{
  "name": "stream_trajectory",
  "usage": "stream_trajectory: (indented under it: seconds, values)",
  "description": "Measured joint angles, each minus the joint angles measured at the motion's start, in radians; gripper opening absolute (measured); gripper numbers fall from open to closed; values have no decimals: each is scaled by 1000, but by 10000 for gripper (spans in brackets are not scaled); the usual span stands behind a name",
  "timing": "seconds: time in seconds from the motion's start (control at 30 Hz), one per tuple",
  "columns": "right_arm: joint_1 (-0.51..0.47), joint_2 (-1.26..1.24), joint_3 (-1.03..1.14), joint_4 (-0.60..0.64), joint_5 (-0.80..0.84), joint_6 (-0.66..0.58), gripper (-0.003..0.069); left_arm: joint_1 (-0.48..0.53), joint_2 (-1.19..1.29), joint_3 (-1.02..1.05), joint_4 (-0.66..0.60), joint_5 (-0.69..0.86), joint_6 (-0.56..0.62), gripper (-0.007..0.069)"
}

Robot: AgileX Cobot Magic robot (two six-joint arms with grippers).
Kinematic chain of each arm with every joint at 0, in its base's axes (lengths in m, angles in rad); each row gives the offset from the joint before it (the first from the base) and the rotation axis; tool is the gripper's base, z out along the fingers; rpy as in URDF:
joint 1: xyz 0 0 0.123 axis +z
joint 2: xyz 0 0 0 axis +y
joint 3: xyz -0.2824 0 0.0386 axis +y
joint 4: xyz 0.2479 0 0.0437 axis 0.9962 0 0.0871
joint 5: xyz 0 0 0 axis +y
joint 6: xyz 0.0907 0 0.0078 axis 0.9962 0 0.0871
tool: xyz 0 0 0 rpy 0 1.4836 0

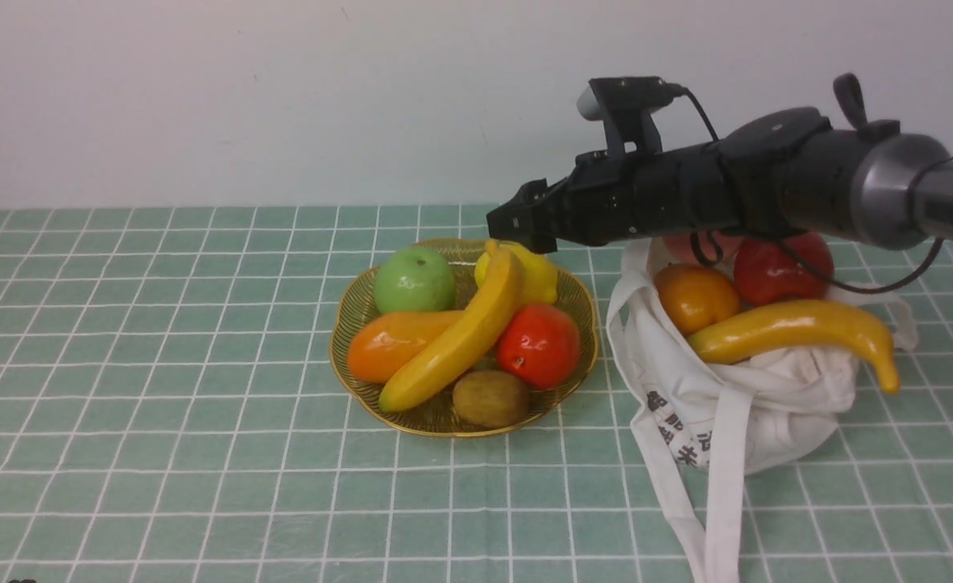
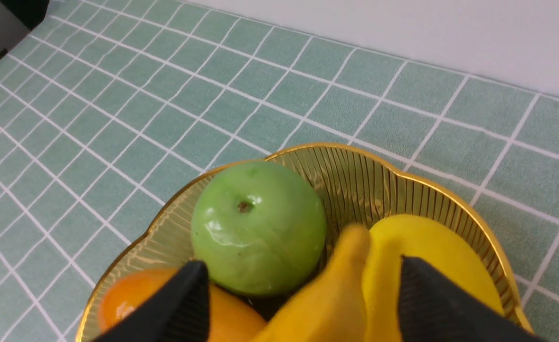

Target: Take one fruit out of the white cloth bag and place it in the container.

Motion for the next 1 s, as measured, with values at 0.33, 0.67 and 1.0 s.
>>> stream_trajectory:
  seconds: [0.33, 0.67, 1.0]
  values:
    - [-1, -50, 0, -65, 37, -5, 683, 0, 0, 0, 0, 0, 0, -8]
    - [-36, -353, 0, -432, 196, 310, 486, 0, 0, 0, 0, 0, 0, -8]
    - [-78, -711, 10, -1023, 667, 859, 2, 0, 0, 0, 0, 0, 0, -8]
